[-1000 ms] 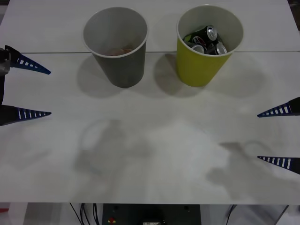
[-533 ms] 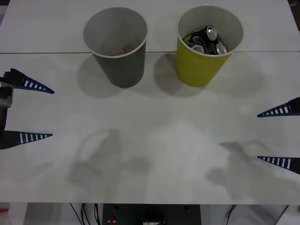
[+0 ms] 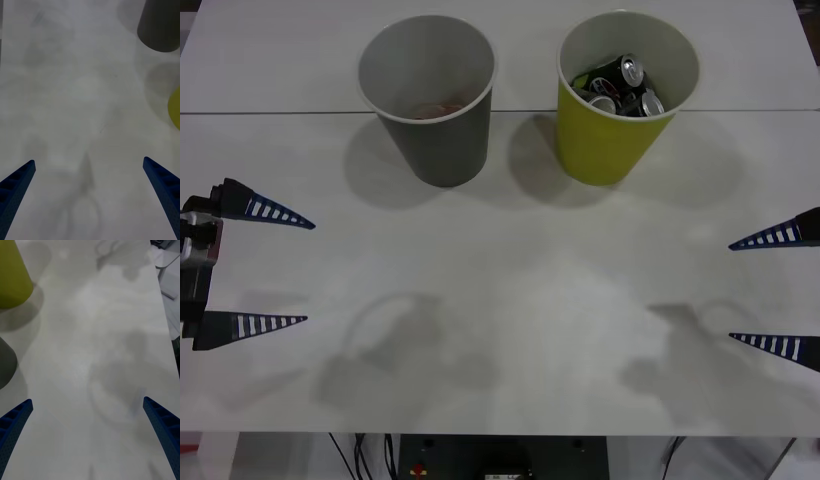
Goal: Put the can into the green bin and the plastic bottle into the gray bin
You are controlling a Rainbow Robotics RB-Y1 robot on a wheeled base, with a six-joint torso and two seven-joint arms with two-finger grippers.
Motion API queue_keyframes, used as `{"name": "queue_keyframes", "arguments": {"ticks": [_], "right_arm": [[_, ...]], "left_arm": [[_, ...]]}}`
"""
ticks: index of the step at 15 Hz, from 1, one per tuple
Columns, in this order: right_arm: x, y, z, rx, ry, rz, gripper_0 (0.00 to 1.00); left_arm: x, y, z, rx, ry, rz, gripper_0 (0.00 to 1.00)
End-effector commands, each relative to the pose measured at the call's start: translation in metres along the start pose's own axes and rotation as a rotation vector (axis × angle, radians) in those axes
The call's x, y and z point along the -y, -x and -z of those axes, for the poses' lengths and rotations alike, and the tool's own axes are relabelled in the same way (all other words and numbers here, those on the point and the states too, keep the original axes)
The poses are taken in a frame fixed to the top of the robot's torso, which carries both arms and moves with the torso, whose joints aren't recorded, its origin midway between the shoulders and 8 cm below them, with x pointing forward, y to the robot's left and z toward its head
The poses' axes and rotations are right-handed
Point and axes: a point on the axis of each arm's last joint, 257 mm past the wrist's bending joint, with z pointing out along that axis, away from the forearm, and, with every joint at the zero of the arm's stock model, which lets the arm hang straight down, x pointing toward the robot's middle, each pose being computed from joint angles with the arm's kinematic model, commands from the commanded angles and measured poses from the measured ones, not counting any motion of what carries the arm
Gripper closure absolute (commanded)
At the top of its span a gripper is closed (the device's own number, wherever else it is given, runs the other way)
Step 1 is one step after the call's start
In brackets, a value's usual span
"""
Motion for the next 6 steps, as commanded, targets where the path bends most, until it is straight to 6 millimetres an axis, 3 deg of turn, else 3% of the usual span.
{"name": "queue_keyframes", "arguments": {"ticks": [1,6], "right_arm": [[0.0,0.0,0.0,0.0,0.0,0.0,0.0],[0.0,0.0,0.0,0.0,0.0,0.0,0.0]], "left_arm": [[0.0029,-0.0007,-0.0024,-0.001,-0.01,0.001,0.0],[0.0057,-0.001,-0.0048,0.001,-0.02,0.008,0.0]]}}
